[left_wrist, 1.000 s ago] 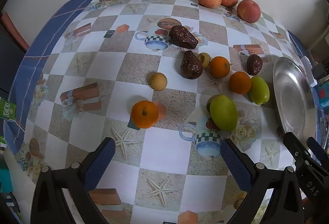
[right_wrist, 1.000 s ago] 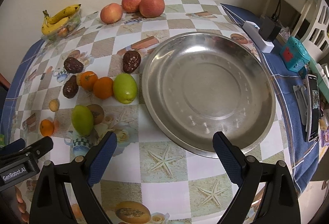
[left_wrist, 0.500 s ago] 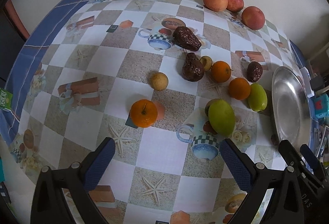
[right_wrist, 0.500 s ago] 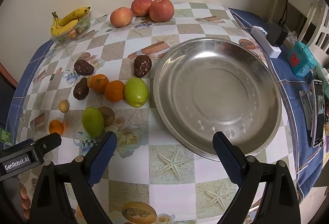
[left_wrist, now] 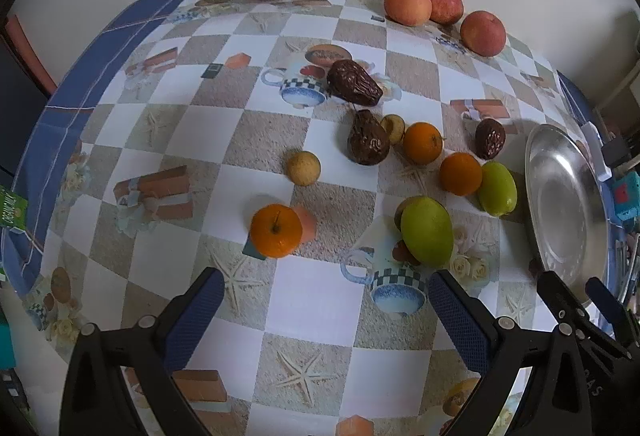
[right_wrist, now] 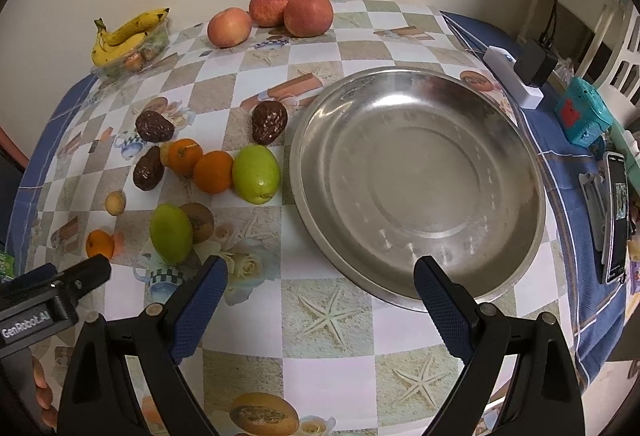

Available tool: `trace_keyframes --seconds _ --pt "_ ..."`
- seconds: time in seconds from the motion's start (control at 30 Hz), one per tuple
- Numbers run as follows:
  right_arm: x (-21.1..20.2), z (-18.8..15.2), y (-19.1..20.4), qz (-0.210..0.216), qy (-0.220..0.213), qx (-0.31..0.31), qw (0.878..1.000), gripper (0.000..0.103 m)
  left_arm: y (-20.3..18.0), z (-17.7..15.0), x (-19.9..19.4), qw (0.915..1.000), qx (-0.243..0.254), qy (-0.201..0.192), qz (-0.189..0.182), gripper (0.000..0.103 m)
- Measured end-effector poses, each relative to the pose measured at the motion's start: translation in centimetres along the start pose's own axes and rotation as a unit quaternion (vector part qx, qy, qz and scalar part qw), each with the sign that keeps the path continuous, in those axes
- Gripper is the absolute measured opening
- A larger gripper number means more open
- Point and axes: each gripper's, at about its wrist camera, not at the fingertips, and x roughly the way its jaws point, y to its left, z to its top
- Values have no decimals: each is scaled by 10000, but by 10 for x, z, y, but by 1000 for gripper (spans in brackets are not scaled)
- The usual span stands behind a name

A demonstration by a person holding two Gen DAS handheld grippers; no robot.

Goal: Organize fruits

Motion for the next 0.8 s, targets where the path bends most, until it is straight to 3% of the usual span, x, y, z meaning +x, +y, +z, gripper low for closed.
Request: trace_keyframes --seconds 0.23,0.37,0.6,0.8 --pt "3 -1 3 -226 45 -59 9997 95 8 6 -6 9993 59 -373 24 103" --pt "3 0 7 -292 61 -64 9995 95 18 11 -12 9974 -60 -676 -249 103" --pt "-9 19 30 62 -185 -9 9998 94 40 22 -30 9852 -405 -1541 -630 103" --pt "-9 34 65 211 -245 -158 9994 94 58 35 -20 9862 -629 -1161 -1002 103"
